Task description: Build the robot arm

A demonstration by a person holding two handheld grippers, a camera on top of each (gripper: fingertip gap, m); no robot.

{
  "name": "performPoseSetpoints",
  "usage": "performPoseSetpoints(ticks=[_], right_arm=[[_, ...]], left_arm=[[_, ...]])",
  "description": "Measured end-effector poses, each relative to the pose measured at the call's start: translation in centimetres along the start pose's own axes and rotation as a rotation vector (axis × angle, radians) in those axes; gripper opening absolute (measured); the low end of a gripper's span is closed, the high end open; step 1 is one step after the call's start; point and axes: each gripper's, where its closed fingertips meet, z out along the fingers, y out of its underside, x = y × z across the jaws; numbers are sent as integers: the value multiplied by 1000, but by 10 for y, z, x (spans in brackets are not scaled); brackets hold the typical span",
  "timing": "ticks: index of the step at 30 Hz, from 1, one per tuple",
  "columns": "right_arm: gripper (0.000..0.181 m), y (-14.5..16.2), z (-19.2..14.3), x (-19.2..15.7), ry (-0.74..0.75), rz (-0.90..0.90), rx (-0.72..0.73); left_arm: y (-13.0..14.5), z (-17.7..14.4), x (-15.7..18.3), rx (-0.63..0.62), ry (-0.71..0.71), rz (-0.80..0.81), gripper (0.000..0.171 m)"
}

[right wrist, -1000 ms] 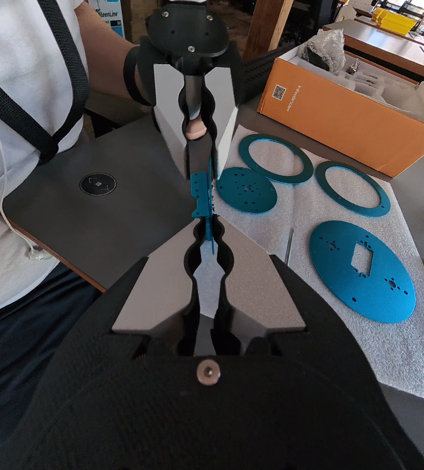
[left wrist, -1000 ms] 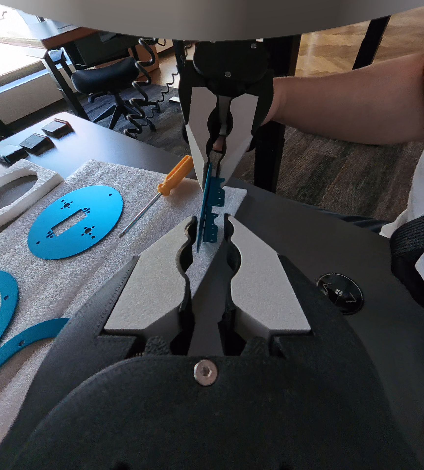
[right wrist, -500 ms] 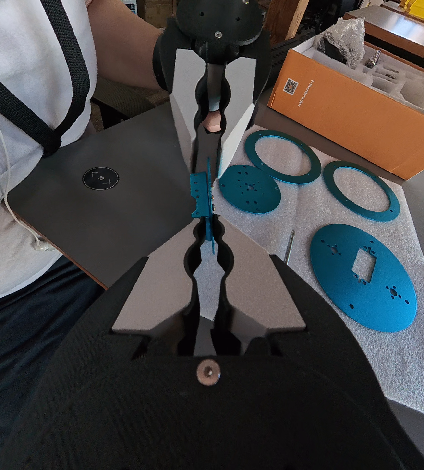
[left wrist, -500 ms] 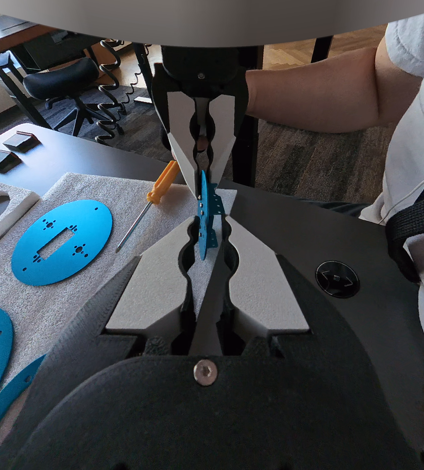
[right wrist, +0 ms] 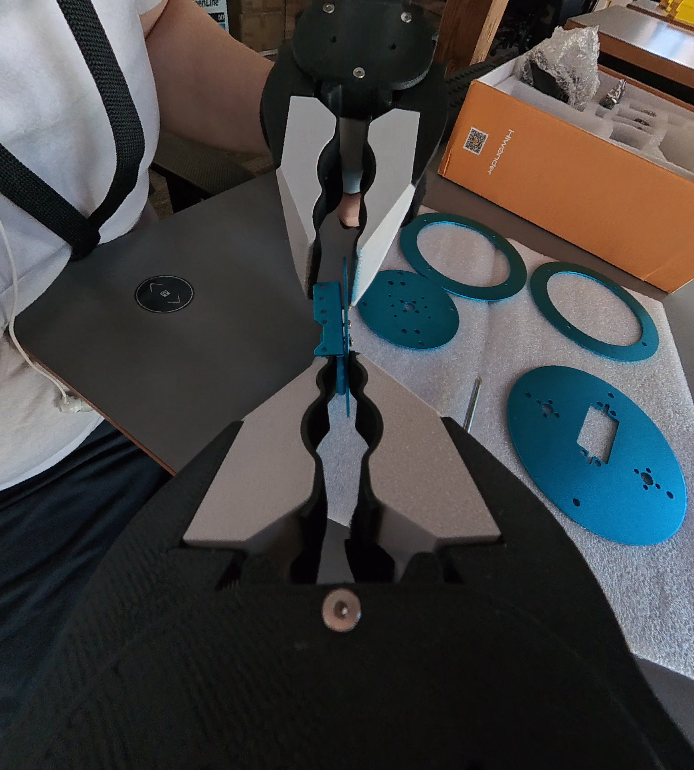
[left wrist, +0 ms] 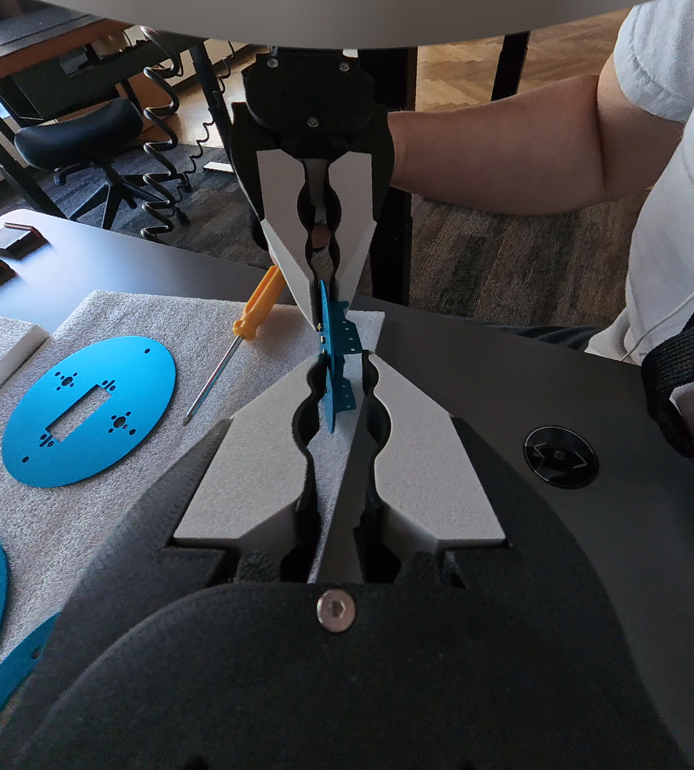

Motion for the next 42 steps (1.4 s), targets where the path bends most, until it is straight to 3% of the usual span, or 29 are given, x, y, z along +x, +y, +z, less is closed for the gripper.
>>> performPoseSetpoints(ticks=[25,31,42], right_arm=[[4,2,0,2,-7,58,17],[3,2,-1,3,-13,69,35],[4,3,-1,3,-9,60,37]], left_arm=[[0,2,-2,17,-19,-7,13],[10,7,0,-45,-37,35,20],[0,3,-6,20,-109,64,9]])
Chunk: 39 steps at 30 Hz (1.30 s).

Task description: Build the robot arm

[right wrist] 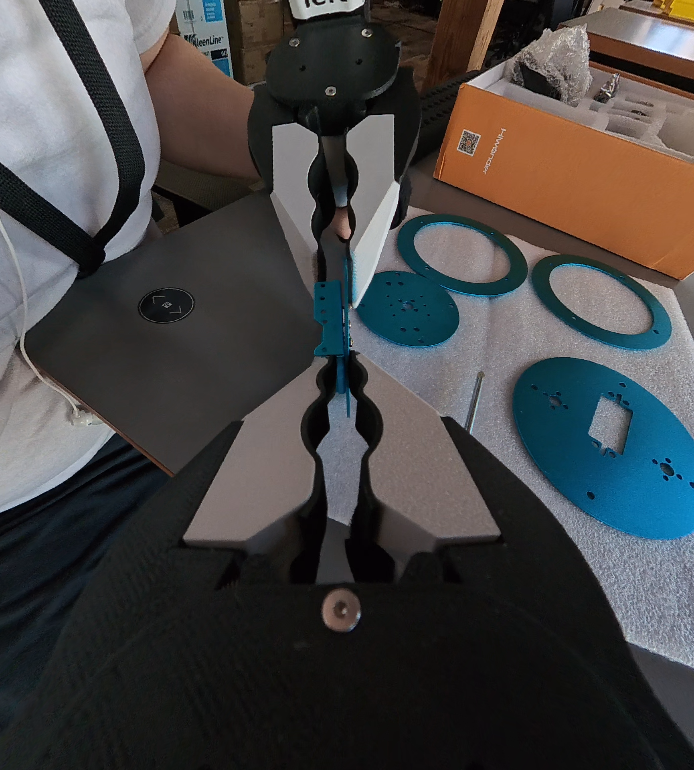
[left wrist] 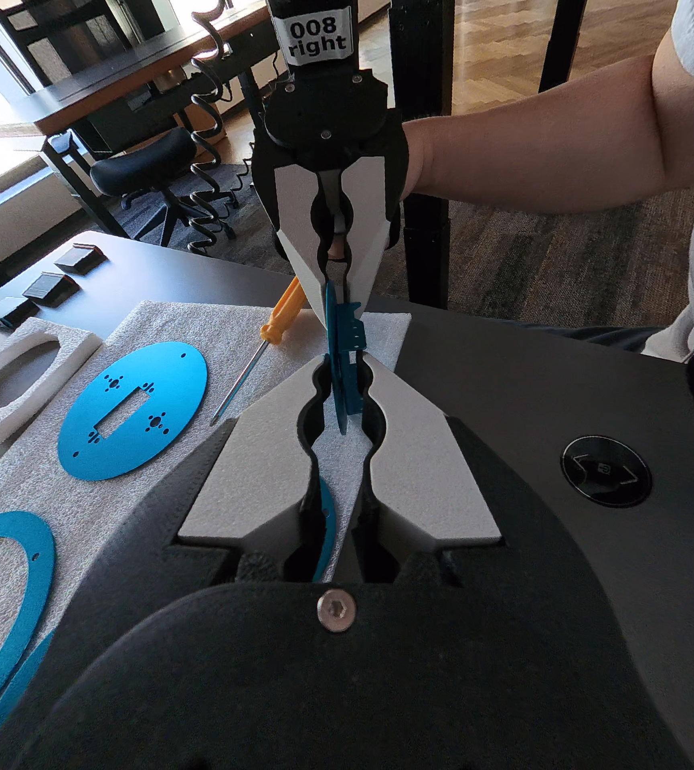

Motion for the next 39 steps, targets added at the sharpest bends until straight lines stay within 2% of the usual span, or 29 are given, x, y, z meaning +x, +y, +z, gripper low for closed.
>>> performPoseSetpoints(ticks=[16,29,39], right_arm=[[4,0,0,1,-21,26,8],[4,0,-1,7,4,146,62],[4,-1,0,-2,36,19,42]], left_arm=[[-1,0,-2,2,14,-5,3],[-1,0,-14,32,8,-159,5],[-1,-1,4,21,-3,-30,12]])
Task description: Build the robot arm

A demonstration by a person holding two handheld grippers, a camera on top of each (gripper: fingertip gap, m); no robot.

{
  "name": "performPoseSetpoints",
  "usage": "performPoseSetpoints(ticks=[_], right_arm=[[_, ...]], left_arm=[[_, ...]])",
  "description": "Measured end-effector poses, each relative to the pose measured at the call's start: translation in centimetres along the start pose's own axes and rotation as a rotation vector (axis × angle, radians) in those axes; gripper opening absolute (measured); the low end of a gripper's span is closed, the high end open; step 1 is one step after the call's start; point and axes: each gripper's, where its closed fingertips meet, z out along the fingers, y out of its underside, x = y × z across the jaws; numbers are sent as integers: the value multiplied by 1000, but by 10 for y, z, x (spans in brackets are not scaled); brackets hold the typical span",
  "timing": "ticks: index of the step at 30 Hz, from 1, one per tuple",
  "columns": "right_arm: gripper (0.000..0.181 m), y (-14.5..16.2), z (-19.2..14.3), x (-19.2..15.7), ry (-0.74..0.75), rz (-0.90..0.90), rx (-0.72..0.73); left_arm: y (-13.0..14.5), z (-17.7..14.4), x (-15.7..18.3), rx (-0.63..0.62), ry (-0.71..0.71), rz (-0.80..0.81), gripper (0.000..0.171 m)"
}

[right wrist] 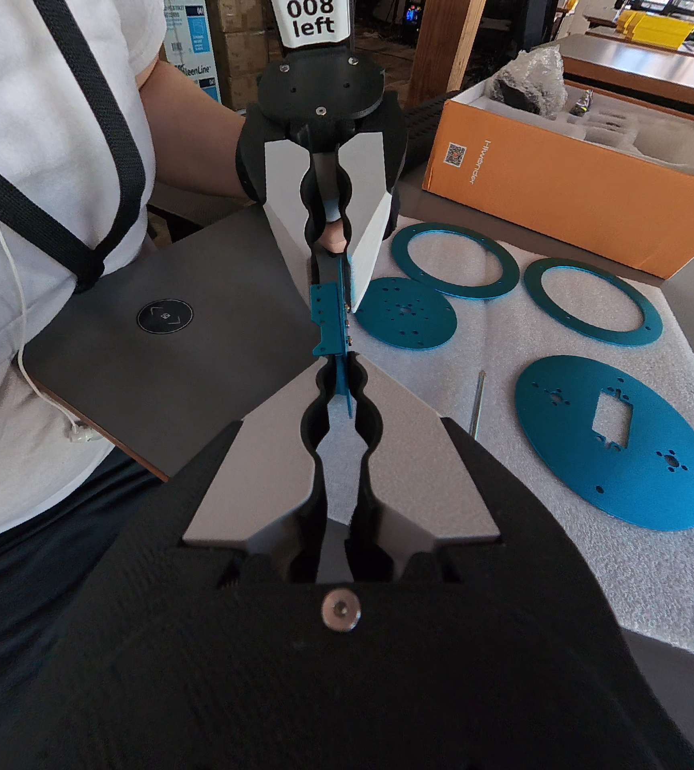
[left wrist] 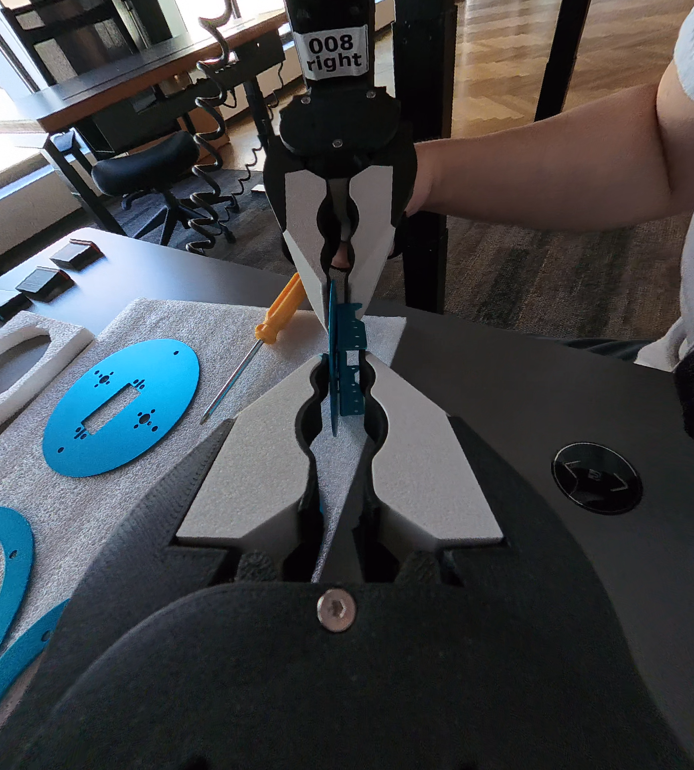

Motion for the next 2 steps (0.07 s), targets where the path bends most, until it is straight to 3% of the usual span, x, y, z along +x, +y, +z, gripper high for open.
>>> performPoseSetpoints(ticks=[2], right_arm=[[4,0,0,-1,-4,-1,-2]], left_arm=[[0,-1,0,1,-3,14,10]])
